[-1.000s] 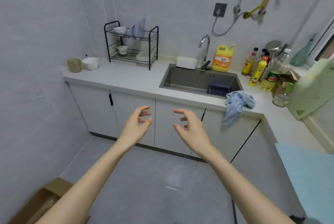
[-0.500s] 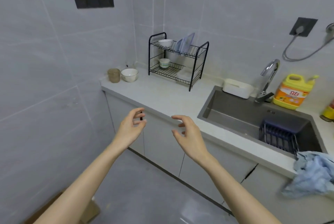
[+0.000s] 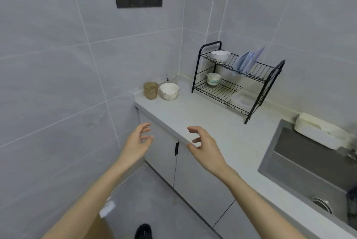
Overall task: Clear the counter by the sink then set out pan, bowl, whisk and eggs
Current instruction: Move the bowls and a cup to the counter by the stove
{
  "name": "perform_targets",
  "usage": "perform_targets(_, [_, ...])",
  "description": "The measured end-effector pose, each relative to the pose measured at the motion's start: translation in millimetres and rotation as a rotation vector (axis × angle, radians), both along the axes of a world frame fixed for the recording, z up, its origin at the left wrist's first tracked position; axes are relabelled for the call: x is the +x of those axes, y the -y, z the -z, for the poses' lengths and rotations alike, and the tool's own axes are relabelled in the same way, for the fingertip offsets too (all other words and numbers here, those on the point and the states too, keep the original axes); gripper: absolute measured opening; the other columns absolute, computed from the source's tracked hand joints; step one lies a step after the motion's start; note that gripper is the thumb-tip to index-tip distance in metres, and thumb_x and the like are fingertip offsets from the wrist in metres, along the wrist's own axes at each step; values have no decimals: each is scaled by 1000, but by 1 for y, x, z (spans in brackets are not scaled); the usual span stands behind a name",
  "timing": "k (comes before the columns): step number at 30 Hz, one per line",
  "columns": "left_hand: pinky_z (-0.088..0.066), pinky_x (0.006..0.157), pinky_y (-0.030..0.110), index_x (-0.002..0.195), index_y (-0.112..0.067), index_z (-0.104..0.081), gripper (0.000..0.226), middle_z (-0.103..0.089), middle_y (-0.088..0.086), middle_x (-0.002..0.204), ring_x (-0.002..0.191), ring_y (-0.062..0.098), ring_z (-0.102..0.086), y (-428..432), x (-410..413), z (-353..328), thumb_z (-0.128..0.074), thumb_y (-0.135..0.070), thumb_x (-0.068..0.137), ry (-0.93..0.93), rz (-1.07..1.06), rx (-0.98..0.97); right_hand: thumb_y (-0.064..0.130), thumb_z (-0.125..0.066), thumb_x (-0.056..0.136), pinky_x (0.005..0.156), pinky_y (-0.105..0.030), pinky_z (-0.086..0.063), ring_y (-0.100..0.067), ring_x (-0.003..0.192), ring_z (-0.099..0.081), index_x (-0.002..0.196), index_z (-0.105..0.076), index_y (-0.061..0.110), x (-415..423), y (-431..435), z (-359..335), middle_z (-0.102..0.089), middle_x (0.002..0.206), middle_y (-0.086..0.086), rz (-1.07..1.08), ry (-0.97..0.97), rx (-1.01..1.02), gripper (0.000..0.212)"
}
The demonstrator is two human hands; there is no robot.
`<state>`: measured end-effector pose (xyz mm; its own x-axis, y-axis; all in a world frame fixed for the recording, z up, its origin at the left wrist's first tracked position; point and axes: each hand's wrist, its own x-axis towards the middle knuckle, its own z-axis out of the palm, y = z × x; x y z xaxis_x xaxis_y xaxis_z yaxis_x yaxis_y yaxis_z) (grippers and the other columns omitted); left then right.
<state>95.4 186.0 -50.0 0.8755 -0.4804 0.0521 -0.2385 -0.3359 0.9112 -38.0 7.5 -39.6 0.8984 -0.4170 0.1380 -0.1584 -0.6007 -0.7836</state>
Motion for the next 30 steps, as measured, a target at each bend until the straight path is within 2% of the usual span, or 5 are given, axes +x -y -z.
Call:
perform_targets(4, [-44,93,29,135,-22,-44,47,-52,-1,130,108,13,-56,13,87,12,-57,-14,91,44,52,90,17,-56,90,86,-27,-48,-12,101,-54,131,-45,26,81,13,6,-51,129,10,27,-18,4,43])
perform_targets(8, [-43,97,31,140,-25,-39,51,-48,-3,135,114,11,-50,24,158,15,-55,-18,93,23,122,163,20,-57,90,85,-24,-46,-13,101,-55,132,-44,25,145,27,10,-51,128,9,63,-66,3,44])
perform_targets(19, [-23,104,21,147,-21,-30,60,-36,2,148,137,14,-31,81,315,34,-56,-26,93,139,208,296,20,-59,91,78,-25,-46,-17,98,-58,137,-38,24,290,87,46,-48,132,1,225,-159,208,51])
perform_targets(27, [-27,108,25,145,-22,-33,68,-40,0,144,133,17,-35,147,390,54,-63,-32,85,177,205,358,22,-53,94,88,-25,-39,-21,113,-55,149,-20,25,374,153,84,-34,148,-5,231,-255,288,64])
perform_targets(30, [-28,106,23,139,-18,-40,66,-44,0,138,128,17,-38,172,413,63,-67,-31,80,236,221,393,24,-53,95,99,-30,-37,-24,125,-46,151,-14,24,401,177,96,-31,150,-6,238,-284,320,68])
